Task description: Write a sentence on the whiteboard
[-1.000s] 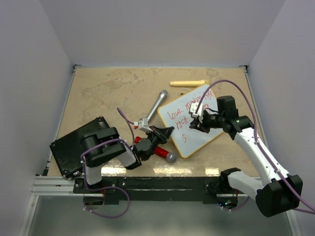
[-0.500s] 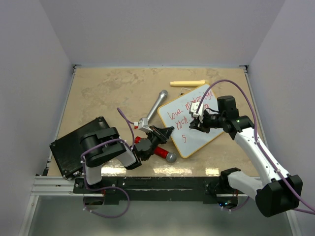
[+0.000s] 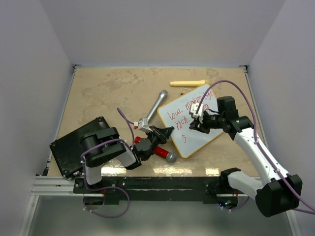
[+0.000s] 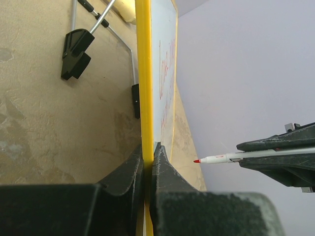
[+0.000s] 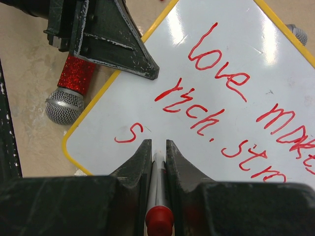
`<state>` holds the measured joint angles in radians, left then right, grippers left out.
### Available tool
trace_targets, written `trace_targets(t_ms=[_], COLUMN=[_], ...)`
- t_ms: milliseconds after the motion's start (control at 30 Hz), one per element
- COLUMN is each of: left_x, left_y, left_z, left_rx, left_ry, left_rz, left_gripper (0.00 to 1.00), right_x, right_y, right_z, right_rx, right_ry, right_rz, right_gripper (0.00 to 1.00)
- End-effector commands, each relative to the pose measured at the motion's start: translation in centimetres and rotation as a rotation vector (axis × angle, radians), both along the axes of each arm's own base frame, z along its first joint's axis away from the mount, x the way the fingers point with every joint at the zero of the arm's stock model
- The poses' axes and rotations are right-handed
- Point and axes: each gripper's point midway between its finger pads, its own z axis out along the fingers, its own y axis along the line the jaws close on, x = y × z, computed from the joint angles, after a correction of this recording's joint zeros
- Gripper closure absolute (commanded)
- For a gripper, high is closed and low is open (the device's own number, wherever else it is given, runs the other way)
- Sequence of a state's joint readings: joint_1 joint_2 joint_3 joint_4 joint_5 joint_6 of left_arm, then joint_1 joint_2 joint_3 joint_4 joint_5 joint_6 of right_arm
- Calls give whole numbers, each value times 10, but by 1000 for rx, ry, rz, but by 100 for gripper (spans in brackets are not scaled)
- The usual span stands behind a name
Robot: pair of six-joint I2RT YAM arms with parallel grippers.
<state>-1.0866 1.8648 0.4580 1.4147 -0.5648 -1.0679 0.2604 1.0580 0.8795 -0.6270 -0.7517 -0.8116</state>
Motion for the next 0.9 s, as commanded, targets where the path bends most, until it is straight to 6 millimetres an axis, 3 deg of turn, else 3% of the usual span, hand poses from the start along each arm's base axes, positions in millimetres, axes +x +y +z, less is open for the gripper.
trace_targets(t_ms=[0, 867], left_x=[3, 3], left_y=[13, 14], left_z=[22, 24], left_rx=[-23, -21], left_ry=[-112, -116], left_rz=[41, 43], left_gripper=[100, 100], right_x=[2, 3], right_y=[3, 3], right_z=[6, 6], right_rx=[25, 27], right_ry=[-22, -29], right_rz=[13, 10], right_gripper=[100, 100])
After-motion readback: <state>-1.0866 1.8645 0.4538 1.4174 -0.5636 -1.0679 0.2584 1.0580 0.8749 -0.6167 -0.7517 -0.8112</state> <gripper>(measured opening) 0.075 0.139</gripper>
